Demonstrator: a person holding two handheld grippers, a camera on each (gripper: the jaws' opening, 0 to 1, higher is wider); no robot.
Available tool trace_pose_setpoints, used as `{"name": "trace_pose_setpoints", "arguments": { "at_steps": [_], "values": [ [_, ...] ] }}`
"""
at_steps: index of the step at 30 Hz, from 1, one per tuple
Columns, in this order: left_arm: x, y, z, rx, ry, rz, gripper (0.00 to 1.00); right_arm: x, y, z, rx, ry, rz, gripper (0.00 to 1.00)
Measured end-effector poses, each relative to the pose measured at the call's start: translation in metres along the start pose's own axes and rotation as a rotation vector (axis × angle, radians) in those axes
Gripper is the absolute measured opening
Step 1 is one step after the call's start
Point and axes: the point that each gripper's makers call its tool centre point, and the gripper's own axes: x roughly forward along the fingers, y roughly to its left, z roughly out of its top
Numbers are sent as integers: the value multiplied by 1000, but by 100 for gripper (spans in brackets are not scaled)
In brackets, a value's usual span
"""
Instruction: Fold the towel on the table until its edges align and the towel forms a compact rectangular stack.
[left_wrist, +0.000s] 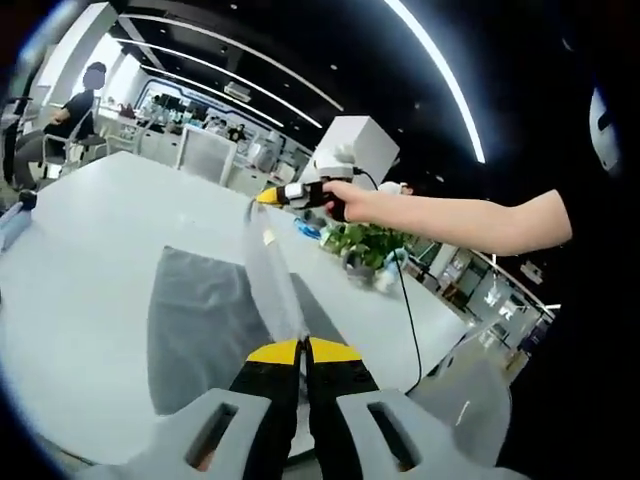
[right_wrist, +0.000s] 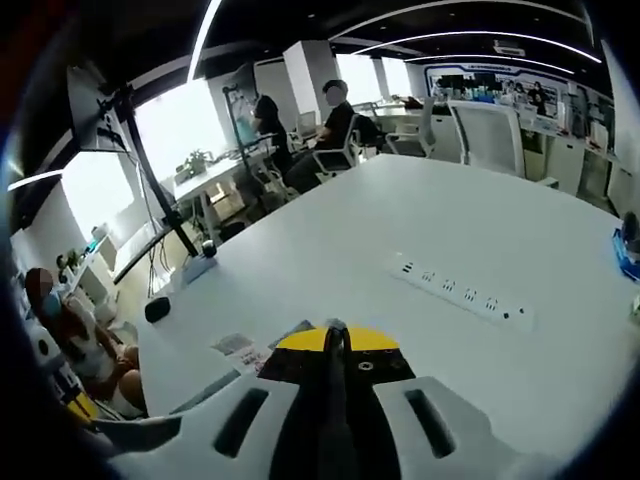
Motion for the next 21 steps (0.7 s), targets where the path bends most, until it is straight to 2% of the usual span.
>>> {"name": "trace_pose_setpoints", "arguments": {
  "at_steps": [3, 8, 12, 15, 17, 21],
  "values": [
    [-3, 6, -3, -1, 2, 16, 1, 7, 5, 1, 2, -6, 5, 2],
    [-3, 19, -20, 13, 54, 50, 1, 25, 7, -14, -17, 34, -8, 2],
    [-3, 28, -32, 3, 70, 71, 1, 36, 10, -22, -13, 38, -14, 2],
    [-2, 41, -41, -73, 67, 89, 1, 42, 15, -27, -22, 37, -21, 2],
    [-3, 49, -45, -95, 68, 102, 1, 48, 14, -32, -23, 45, -28, 2],
    [-3, 61, -47, -165, 49, 114, 1, 59, 10, -39, 25, 51, -37, 2]
  ]
}}
